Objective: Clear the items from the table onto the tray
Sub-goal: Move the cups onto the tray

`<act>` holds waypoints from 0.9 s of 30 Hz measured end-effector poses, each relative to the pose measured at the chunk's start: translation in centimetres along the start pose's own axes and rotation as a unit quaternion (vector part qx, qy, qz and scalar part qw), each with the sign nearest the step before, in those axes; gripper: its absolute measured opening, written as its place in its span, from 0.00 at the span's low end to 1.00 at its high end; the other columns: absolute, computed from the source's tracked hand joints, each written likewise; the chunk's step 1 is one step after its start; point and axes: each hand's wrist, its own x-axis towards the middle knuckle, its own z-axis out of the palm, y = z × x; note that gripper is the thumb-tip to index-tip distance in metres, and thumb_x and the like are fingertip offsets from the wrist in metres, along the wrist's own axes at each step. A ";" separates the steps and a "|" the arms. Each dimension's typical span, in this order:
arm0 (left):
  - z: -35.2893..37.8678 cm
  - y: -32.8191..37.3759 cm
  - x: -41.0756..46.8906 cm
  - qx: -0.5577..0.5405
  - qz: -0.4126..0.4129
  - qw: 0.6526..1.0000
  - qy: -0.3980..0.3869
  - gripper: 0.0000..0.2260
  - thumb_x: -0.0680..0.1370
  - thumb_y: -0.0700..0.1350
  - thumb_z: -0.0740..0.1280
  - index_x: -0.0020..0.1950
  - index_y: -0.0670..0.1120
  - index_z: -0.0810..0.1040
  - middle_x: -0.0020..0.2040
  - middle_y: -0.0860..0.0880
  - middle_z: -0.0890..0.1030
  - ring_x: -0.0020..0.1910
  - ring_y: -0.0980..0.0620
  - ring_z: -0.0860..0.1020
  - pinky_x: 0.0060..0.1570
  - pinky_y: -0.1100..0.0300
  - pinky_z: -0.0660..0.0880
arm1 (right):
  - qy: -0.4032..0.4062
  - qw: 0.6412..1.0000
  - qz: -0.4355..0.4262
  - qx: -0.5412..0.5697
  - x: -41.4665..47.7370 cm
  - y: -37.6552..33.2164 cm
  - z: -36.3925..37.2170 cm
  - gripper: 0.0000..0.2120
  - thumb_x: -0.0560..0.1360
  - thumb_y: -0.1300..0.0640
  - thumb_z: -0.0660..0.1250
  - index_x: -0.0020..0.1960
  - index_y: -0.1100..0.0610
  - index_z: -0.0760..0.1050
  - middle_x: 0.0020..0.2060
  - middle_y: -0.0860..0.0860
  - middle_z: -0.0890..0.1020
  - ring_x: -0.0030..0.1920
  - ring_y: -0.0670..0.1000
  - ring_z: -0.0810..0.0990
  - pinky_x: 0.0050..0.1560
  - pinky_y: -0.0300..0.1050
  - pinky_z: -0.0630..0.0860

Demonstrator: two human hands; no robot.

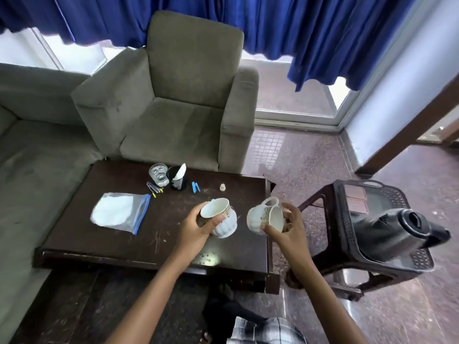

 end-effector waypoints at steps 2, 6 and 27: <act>1.6 0.6 -0.5 0.005 0.011 1.000 -0.018 0.17 0.71 0.44 0.73 0.58 0.48 0.75 0.48 0.57 0.80 0.43 0.67 0.79 0.39 0.70 0.77 | 0.004 1.000 0.002 -0.002 -0.5 0.1 -1.8 0.28 0.66 0.58 0.76 0.61 0.47 0.67 0.52 0.42 0.75 0.52 0.47 0.77 0.51 0.47 0.77; 5.1 1.9 -0.5 0.014 0.027 0.998 -0.053 0.22 0.67 0.47 0.76 0.59 0.46 0.75 0.47 0.58 0.80 0.41 0.71 0.78 0.40 0.73 0.75 | 0.030 1.000 0.001 -0.002 -0.5 0.4 -5.4 0.28 0.66 0.59 0.76 0.61 0.47 0.68 0.51 0.42 0.76 0.53 0.46 0.77 0.52 0.46 0.77; 42.0 6.4 9.6 0.084 -0.030 0.980 -0.175 0.38 0.54 0.58 0.75 0.61 0.49 0.72 0.54 0.52 0.79 0.54 0.52 0.78 0.51 0.63 0.75 | 0.151 0.974 0.046 -0.164 23.2 12.7 -41.2 0.28 0.63 0.59 0.77 0.60 0.56 0.70 0.57 0.53 0.76 0.54 0.51 0.75 0.50 0.41 0.68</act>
